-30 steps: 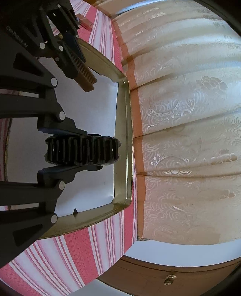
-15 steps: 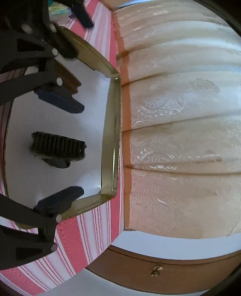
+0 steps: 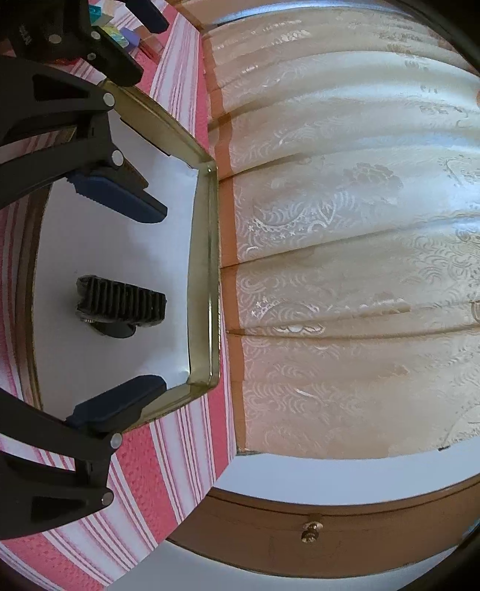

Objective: Organize rigid objects
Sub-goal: 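Withdraw both open tools from the tin back toward the blocks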

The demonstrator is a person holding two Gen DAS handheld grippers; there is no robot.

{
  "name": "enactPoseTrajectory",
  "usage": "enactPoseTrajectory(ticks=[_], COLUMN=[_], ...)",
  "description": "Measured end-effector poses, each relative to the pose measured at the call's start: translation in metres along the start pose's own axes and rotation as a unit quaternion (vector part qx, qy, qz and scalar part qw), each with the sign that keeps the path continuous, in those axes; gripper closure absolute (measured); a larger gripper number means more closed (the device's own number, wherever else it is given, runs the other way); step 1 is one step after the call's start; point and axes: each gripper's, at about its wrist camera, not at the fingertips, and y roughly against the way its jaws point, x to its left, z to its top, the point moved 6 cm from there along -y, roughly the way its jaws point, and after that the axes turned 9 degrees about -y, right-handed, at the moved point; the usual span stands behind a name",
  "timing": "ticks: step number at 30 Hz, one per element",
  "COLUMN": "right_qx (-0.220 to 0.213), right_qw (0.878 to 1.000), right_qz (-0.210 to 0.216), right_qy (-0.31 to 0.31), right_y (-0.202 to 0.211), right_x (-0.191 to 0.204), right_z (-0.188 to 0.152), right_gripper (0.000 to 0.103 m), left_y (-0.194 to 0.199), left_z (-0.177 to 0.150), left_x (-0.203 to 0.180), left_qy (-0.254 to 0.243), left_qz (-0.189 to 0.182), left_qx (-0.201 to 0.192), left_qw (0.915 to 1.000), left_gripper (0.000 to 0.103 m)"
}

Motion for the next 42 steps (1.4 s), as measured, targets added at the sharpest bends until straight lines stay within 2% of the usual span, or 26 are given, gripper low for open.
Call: enactPoseTrajectory(ticks=[10, 15, 25, 42], right_qx=[-0.033, -0.052, -0.065, -0.06], right_qw=[0.999, 0.998, 0.997, 0.997], right_qz=[-0.02, -0.024, -0.025, 0.023], right_qy=[-0.003, 0.021, 0.025, 0.049], right_y=[0.021, 0.033, 0.057, 0.09], right_x=[0.002, 0.015, 0.028, 0.082], right_z=[-0.001, -0.005, -0.016, -0.043], right_gripper=[0.017, 0.017, 0.016, 0.016], left_y=[0.009, 0.017, 0.034, 0.068], left_z=[-0.004, -0.008, -0.017, -0.036], left_x=[0.004, 0.008, 0.028, 0.068], left_qy=[-0.001, -0.006, 0.002, 0.021], left_qz=[-0.004, -0.003, 0.003, 0.009], left_qx=[-0.004, -0.006, -0.007, -0.015], left_qw=[1.0, 1.0, 1.0, 0.9996], left_gripper=[0.0, 0.0, 0.0, 0.0])
